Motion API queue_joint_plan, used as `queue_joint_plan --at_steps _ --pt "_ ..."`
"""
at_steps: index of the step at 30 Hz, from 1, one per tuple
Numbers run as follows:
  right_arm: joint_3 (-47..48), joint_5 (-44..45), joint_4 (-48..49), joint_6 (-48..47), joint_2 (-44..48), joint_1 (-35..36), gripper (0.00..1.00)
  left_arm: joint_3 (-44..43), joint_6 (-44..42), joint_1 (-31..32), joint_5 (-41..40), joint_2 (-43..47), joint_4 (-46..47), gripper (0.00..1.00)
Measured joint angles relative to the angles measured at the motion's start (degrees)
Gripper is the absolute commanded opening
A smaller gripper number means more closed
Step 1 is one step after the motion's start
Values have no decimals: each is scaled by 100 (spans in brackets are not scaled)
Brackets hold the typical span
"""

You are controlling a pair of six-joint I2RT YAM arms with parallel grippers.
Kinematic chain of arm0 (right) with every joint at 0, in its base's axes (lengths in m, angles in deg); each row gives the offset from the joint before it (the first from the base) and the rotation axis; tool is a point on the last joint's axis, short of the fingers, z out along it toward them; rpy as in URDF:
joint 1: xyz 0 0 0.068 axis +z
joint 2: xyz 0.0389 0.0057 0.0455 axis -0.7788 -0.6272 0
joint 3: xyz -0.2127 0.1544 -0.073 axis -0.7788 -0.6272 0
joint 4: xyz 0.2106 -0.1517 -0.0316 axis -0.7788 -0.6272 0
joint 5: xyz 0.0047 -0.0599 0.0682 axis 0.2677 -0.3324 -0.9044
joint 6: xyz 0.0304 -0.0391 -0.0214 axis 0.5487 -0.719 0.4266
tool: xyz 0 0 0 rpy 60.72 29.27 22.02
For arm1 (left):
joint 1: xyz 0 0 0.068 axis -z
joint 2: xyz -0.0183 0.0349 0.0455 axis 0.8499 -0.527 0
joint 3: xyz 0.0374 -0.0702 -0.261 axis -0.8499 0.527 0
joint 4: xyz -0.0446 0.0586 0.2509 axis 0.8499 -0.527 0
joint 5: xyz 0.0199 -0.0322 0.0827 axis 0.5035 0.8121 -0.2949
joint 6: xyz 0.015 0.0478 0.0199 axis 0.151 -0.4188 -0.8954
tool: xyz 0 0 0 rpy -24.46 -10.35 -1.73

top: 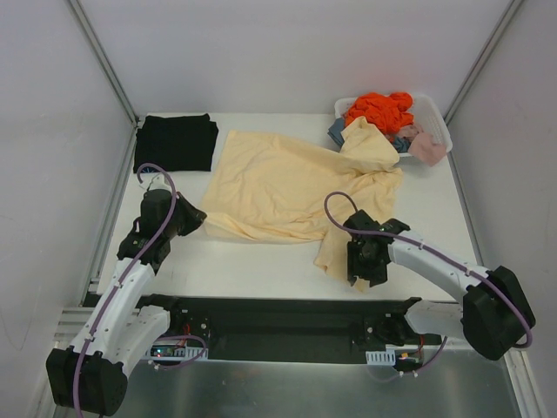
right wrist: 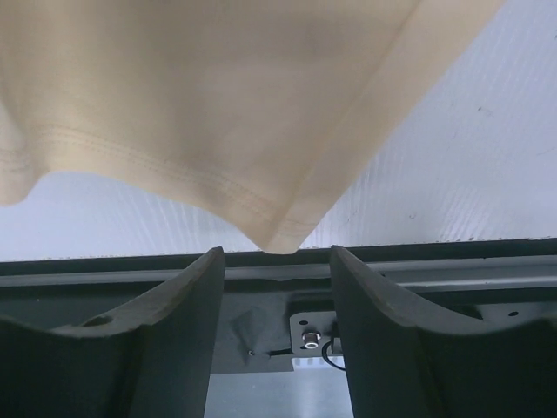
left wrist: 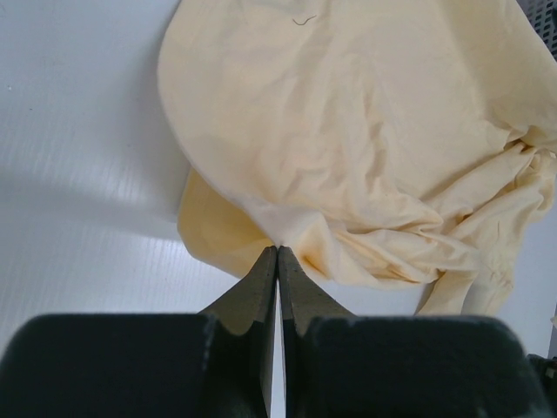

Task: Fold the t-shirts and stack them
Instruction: Flatten out the tshirt

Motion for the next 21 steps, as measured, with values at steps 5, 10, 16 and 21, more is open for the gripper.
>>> queue_joint_plan --at_steps 5,10,16,21 --pt "-74 120 201 48 -275 -2 47 7 2 0 0 11 0 0" --pt "-166 240 310 129 -518 -7 23 7 13 0 0 33 0 0" --pt "-188 417 339 243 -529 -186 22 9 55 0 0 35 0 0" --pt "-210 413 345 179 -533 -490 10 9 98 0 -7 44 -2 0"
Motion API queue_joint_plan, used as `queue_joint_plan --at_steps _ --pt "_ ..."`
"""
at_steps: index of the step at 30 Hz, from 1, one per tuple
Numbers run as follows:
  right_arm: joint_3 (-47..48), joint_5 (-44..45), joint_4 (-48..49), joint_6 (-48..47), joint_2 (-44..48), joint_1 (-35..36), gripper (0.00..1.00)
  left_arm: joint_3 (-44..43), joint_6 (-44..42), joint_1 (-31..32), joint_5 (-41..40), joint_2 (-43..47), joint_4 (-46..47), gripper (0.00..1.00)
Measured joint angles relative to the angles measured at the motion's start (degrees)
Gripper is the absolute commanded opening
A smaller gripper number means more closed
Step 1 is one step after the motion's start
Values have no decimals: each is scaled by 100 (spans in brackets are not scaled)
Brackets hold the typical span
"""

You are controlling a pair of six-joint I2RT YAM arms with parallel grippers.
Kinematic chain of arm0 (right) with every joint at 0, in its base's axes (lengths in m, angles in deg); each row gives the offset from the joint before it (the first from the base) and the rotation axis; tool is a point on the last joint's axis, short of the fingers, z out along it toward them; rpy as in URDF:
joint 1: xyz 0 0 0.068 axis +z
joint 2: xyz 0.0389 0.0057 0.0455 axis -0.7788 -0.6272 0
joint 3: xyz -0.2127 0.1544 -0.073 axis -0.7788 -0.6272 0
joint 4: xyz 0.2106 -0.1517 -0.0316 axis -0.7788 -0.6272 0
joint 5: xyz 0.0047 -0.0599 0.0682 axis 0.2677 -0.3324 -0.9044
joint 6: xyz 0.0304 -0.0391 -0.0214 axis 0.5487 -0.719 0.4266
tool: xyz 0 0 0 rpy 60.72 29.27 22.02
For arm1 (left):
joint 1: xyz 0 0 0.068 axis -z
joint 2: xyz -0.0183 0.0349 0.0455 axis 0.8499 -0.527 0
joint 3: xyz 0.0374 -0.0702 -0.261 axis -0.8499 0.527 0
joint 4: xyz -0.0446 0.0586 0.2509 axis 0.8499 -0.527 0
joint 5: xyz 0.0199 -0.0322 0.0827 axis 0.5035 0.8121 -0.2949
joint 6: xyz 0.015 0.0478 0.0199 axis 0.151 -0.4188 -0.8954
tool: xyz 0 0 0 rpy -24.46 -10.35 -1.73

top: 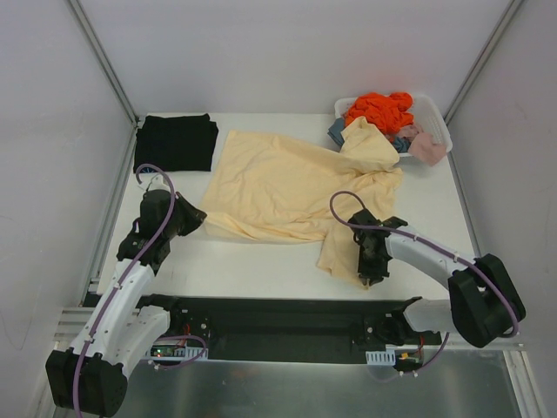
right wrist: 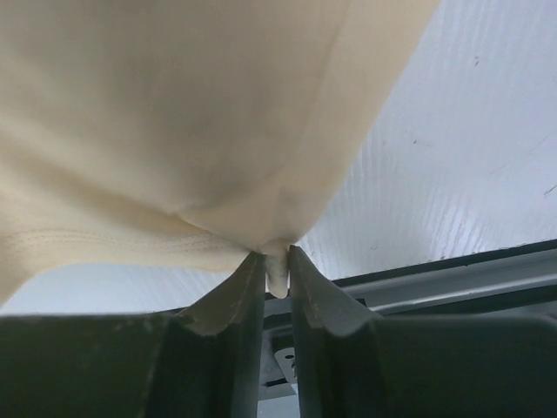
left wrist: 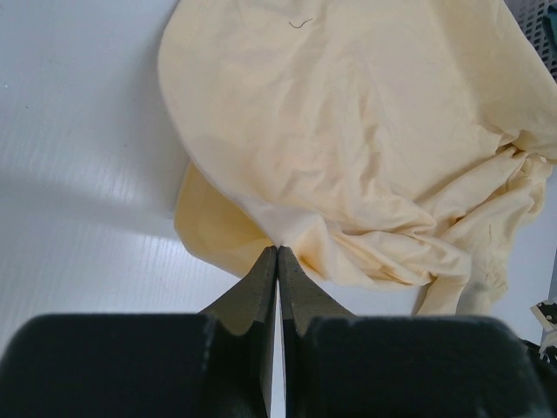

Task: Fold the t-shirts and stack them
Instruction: Flatten out the tshirt

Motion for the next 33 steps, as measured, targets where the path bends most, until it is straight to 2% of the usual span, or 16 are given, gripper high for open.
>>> queue_joint_plan --at_steps 2,7,10,14,17,20,26,33 --pt "0 -48 9 -83 -33 -96 1 0 9 0 -7 22 0 0" --pt "81 -179 7 -332 7 -232 1 -7 7 0 -37 81 -13 0" --pt "492 17 -186 -498 385 -350 1 -127 -7 2 -107 153 -105 0" --pt "1722 660 -151 -772 1390 -682 1 -588 -105 2 -352 365 -166 0" --pt "2577 1237 352 -1075 2133 -846 1 -1099 -214 0 -522 507 -138 0" --pt "3327 1663 704 -1506 2503 -935 1 -1648 -345 2 -656 540 -42 0" --pt "5115 2437 1346 -2765 2238 -1082 1 -2634 -820 2 -1145 592 107 0" --pt "7469 2680 1784 -4345 1475 -1115 1 -4081 -1541 4 -1495 649 245 0"
